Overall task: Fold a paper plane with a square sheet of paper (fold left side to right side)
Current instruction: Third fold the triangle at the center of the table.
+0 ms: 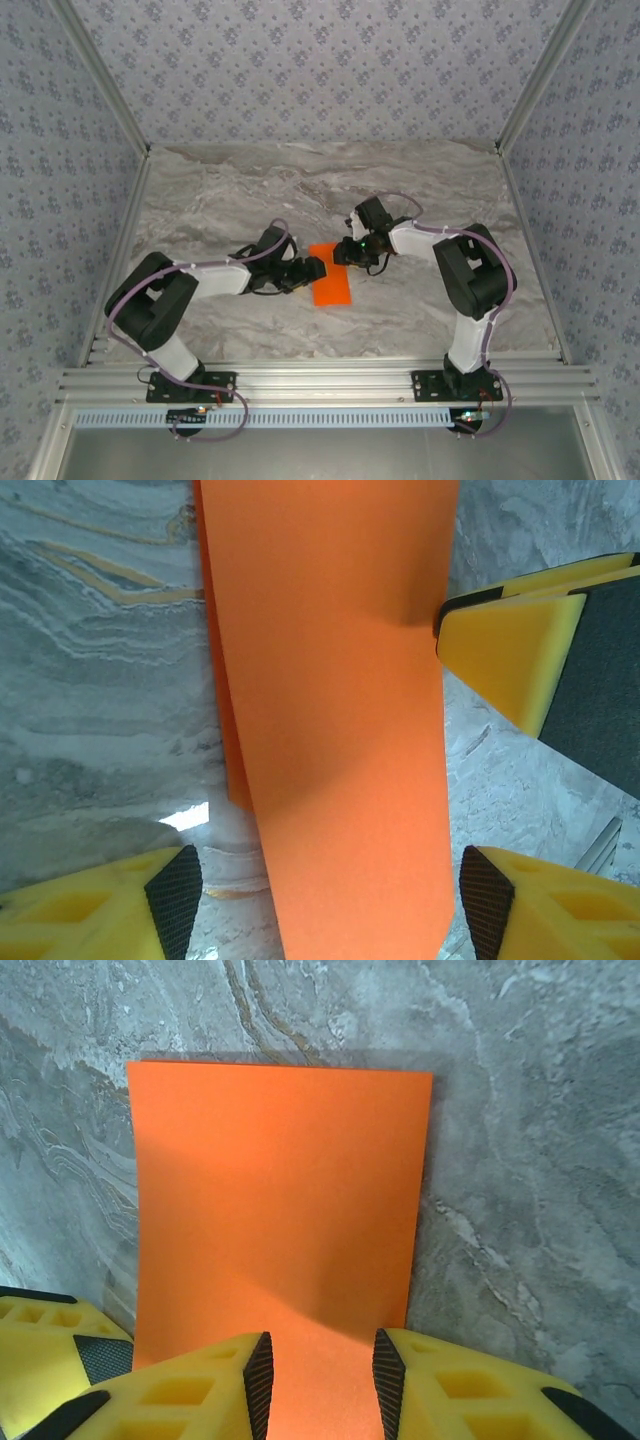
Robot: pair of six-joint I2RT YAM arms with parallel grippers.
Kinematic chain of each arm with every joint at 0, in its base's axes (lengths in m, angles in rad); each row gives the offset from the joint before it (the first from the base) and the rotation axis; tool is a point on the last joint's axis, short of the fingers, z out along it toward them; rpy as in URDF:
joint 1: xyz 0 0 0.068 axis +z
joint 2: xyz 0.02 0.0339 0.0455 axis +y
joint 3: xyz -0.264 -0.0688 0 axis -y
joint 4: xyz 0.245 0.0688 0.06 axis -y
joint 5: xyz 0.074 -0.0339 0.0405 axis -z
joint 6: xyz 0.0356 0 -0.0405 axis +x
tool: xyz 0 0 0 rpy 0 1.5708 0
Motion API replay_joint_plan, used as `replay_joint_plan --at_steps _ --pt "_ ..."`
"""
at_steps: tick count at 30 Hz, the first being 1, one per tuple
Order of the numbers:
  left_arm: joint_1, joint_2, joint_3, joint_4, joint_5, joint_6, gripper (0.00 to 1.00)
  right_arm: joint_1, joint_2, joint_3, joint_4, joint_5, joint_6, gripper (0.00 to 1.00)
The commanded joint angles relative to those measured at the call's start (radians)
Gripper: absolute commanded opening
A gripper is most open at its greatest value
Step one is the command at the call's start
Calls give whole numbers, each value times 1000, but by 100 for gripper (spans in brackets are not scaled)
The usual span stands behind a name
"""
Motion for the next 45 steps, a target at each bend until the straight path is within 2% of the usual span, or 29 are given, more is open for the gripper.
replay_joint_plan --at_steps 1,11,19,26,34,37,40,42,45 --pt "-15 28 30 35 28 -13 68 -6 24 -16 -53 44 -21 37" --pt "-25 29 39 26 21 -22 52 -6 7 -31 -37 40 -25 37" --pt "-25 -12 30 -7 3 -22 30 -7 -11 -38 -14 41 -37 40" --pt "-25 -65 3 -46 -28 -21 23 -6 -9 -30 -17 45 -52 43" --pt "-25 -78 -8 -32 -22 -33 5 -6 -58 -57 49 26 -58 46" --pt "-24 -86 -10 -34 -28 -41 3 -5 -138 -108 96 67 -75 57" --pt "-25 -93 -14 -32 -31 -61 2 0 -283 -204 161 141 -106 69" --pt "-25 -98 -20 -21 -29 -84 2 28 -390 -272 177 218 -151 76" --pt "-25 -106 -21 -20 -25 -120 2 124 -549 -380 188 361 -226 86"
